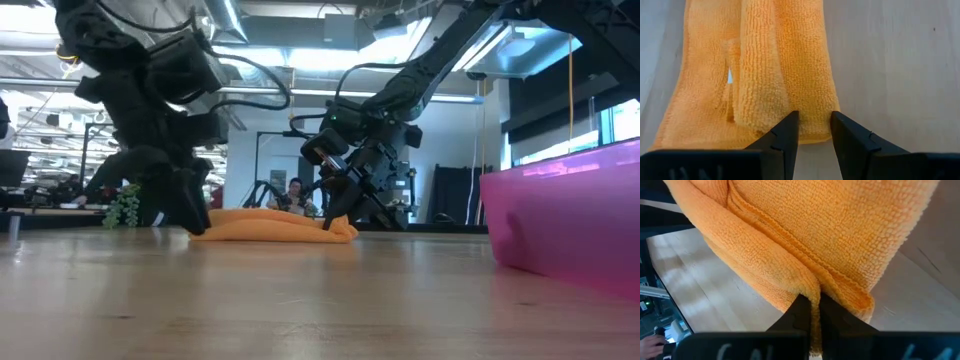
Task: Roll microfiber towels into tight, uniform cylinder then place into a basket
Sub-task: Roll the orange microfiber towel
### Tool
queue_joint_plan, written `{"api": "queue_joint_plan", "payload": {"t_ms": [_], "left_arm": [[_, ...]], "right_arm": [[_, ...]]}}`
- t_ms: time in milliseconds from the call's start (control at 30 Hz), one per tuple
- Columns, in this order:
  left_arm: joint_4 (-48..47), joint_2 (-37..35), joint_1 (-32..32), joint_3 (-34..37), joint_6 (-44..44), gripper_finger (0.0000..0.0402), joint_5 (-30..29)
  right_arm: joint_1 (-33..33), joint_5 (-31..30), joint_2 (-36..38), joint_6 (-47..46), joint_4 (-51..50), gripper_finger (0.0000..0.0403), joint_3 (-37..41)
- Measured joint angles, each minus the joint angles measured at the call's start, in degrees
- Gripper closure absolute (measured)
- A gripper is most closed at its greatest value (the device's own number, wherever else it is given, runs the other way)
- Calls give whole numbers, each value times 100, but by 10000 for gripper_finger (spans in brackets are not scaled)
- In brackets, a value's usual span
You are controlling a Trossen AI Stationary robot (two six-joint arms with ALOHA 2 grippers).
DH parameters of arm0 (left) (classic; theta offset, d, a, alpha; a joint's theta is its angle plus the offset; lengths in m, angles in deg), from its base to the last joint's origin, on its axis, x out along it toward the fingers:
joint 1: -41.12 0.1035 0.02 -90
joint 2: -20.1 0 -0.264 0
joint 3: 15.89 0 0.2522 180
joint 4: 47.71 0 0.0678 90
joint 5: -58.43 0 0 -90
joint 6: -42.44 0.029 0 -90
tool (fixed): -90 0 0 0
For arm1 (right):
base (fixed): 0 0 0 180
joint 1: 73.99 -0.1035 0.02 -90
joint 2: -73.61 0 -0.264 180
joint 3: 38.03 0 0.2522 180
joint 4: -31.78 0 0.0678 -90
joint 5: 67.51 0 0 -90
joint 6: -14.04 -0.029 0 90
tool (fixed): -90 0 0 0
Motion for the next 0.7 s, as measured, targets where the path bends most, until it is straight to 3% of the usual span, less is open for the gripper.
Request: {"api": "queue_joint_plan", "payload": {"t_ms": [467, 700], "left_arm": [[520, -13, -2, 334, -90, 295, -68], [500, -11, -1, 337, -85, 338, -141]], "right_arm": [[0, 2, 0, -17, 2, 389, 0], [9, 39, -2, -42, 2, 389, 0]]}}
